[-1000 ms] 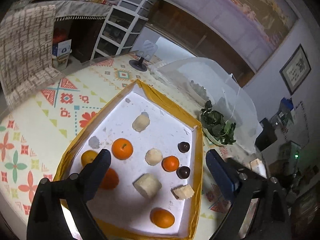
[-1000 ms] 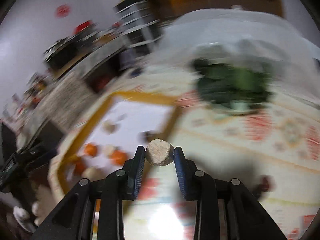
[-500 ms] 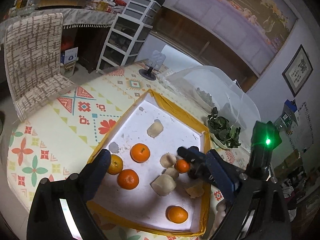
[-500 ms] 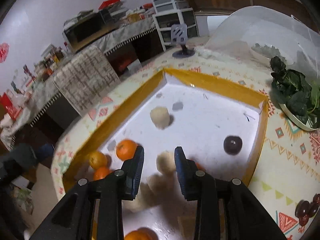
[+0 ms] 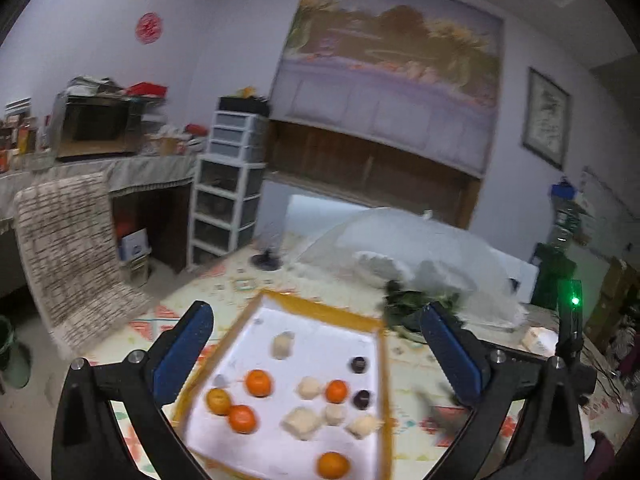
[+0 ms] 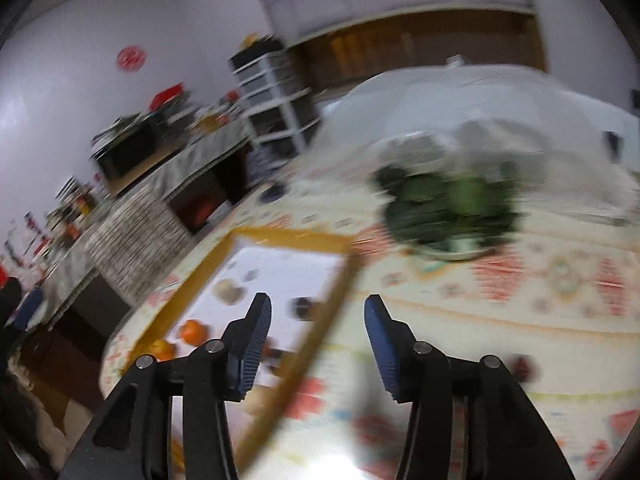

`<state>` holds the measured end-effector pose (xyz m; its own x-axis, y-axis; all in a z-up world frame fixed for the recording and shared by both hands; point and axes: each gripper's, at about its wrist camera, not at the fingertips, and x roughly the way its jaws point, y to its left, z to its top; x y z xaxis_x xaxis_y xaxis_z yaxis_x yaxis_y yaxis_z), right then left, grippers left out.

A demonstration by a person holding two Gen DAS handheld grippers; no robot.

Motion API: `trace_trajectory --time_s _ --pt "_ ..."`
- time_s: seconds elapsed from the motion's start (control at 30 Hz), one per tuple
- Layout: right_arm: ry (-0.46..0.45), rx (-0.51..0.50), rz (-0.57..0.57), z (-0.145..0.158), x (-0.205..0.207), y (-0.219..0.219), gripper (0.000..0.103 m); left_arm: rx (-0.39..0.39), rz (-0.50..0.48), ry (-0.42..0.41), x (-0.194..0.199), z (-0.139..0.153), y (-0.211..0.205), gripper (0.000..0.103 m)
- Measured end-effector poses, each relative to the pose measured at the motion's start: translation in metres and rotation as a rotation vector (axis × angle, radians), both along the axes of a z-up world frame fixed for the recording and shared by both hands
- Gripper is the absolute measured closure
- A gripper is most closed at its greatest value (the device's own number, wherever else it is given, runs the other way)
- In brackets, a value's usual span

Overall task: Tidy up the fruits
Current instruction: 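Grasp a red date with the right tool while the left tool moves to the dark plums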

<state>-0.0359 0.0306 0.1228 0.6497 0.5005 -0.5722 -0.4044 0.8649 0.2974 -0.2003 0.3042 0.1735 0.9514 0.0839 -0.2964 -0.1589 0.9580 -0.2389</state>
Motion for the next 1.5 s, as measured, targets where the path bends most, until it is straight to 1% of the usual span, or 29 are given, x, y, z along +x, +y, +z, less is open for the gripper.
trace_trajectory --time_s 0.03,0.1,0.17,0.2,0.3,0.37,0.43,0.5,0.57,0.6,0.63,0.7,0.73,0.77,0.83,0.9,0.93,1.0,1.1,1.23,1.37,1.47,1.5 --pt "-0.004 -0.008 -0.035 0.000 -0.003 -0.018 0.041 -0.007 -0.027 0.011 0.002 -0.001 -0.005 0.000" --pt "0.002 -0.026 -0.089 -0.003 -0.007 -0.047 0.040 -0.021 -0.091 0.083 0.017 -0.008 -0.020 0.000" --pt "0.041 -0.043 -0.136 -0.013 -0.007 -0.075 0.040 -0.041 -0.155 0.164 0.035 -0.019 -0.037 0.000" --pt "0.063 -0.049 -0.148 -0.019 -0.007 -0.084 0.040 -0.053 -0.179 0.187 0.040 -0.023 -0.044 0.000" --pt "0.131 -0.090 -0.156 -0.040 -0.004 -0.100 0.040 -0.108 -0.270 0.269 0.060 -0.040 -0.066 0.000" --pt "0.163 -0.098 -0.151 -0.053 0.004 -0.102 0.040 -0.115 -0.294 0.305 0.068 -0.049 -0.078 0.001" --pt "0.186 -0.094 -0.142 -0.063 0.013 -0.103 0.040 -0.117 -0.313 0.335 0.074 -0.057 -0.089 0.009" --pt "0.203 -0.073 -0.131 -0.070 0.023 -0.104 0.042 -0.114 -0.326 0.359 0.076 -0.062 -0.097 0.028" --pt "0.230 -0.058 -0.130 -0.076 0.037 -0.099 0.045 -0.102 -0.340 0.388 0.080 -0.067 -0.105 0.039" --pt "0.241 -0.057 -0.130 -0.078 0.043 -0.097 0.048 -0.100 -0.349 0.399 0.082 -0.069 -0.109 0.041" --pt "0.257 -0.065 -0.137 -0.082 0.051 -0.094 0.050 -0.096 -0.357 0.404 0.083 -0.070 -0.111 0.041" --pt "0.279 -0.092 -0.143 -0.088 0.060 -0.087 0.059 -0.078 -0.368 0.412 0.086 -0.071 -0.120 0.041" --pt "0.291 -0.114 -0.143 -0.092 0.064 -0.084 0.060 -0.060 -0.381 0.421 0.090 -0.072 -0.127 0.040" --pt "0.299 -0.133 -0.139 -0.096 0.067 -0.080 0.065 -0.051 -0.390 0.430 0.094 -0.073 -0.131 0.040" --pt "0.286 -0.158 -0.143 -0.096 0.068 -0.076 0.066 -0.029 -0.416 0.451 0.103 -0.077 -0.143 0.039" --pt "0.277 -0.179 -0.149 -0.094 0.067 -0.077 0.077 0.003 -0.433 0.470 0.114 -0.083 -0.154 0.036" --pt "0.280 -0.182 -0.146 -0.094 0.067 -0.079 0.079 0.013 -0.439 0.481 0.119 -0.087 -0.159 0.036" --pt "0.282 -0.190 -0.168 -0.094 0.068 -0.088 0.080 0.024 -0.444 0.509 0.131 -0.097 -0.165 0.036" --pt "0.305 -0.165 -0.207 -0.097 0.069 -0.115 0.080 -0.016 -0.462 0.548 0.146 -0.110 -0.168 0.036" --pt "0.321 -0.077 -0.206 -0.101 0.069 -0.143 0.080 -0.054 -0.482 0.590 0.169 -0.129 -0.174 0.036" --pt "0.305 -0.022 -0.203 -0.097 0.065 -0.157 0.080 -0.153 -0.521 0.612 0.192 -0.141 -0.179 0.036" --pt "0.300 -0.018 -0.179 -0.097 0.064 -0.154 0.080 -0.149 -0.522 0.622 0.206 -0.147 -0.186 0.036" --pt "0.302 -0.023 -0.174 -0.099 0.063 -0.153 0.080 -0.137 -0.525 0.628 0.209 -0.149 -0.190 0.039"
